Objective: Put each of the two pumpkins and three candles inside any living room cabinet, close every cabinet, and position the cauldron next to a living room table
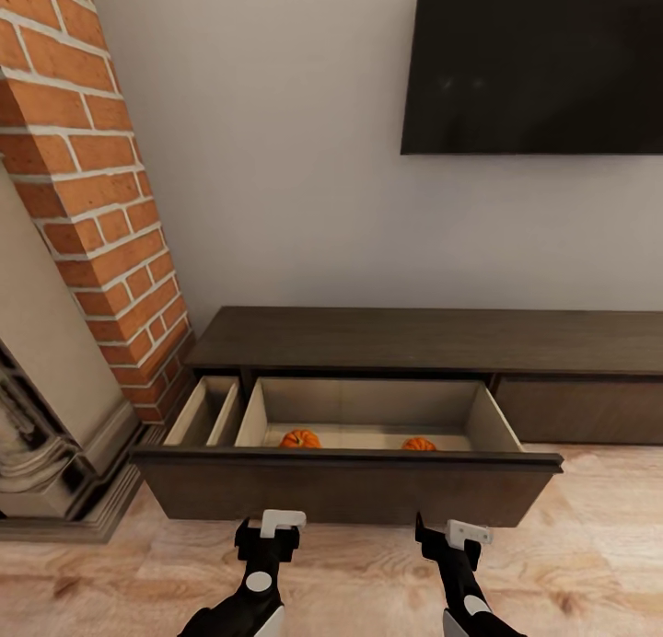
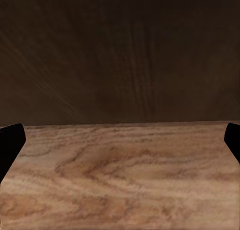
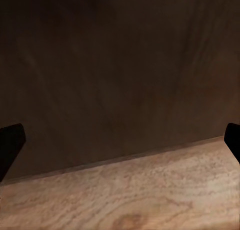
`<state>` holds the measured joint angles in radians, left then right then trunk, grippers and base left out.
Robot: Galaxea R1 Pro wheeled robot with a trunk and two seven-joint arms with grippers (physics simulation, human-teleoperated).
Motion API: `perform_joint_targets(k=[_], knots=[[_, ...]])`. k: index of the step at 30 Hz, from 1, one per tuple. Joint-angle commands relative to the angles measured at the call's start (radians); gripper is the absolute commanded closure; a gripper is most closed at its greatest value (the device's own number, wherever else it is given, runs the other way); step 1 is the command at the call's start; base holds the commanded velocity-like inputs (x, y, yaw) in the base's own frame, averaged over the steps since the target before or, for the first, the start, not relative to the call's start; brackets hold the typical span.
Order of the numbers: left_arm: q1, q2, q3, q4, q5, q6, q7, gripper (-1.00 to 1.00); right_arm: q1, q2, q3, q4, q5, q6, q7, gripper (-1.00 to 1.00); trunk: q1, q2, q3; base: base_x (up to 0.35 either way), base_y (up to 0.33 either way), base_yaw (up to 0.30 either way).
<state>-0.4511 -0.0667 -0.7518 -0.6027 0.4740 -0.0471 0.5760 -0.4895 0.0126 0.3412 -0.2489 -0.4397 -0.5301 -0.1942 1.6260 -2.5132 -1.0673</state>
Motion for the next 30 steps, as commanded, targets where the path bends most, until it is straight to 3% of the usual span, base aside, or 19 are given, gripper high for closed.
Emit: perform_joint_targets(k=[1, 15, 30], knots=[[-0.001, 0.001, -0.007, 0.003, 0.012, -0.004, 0.007, -1.0, 0.0, 0.0, 0.009, 0.0, -0.004, -0.002, -0.008, -1.0, 0.0, 0.0, -0.001, 0.212, 0.08, 0.0], [-0.001, 0.001, -0.007, 0.007, 0.011, -0.003, 0.007, -1.0, -0.001, 0.0, 0.009, 0.006, -0.004, -0.002, -0.008, -1.0, 0.0, 0.0, -0.001, 0.101, 0.011, 0.0], [-0.001, 0.001, -0.009, 0.008, 0.011, -0.003, 0.007, -1.0, -0.001, 0.0, 0.009, 0.007, -0.004, -0.002, -0.008, -1.0, 0.0, 0.0, -0.001, 0.296, 0.0, 0.0]])
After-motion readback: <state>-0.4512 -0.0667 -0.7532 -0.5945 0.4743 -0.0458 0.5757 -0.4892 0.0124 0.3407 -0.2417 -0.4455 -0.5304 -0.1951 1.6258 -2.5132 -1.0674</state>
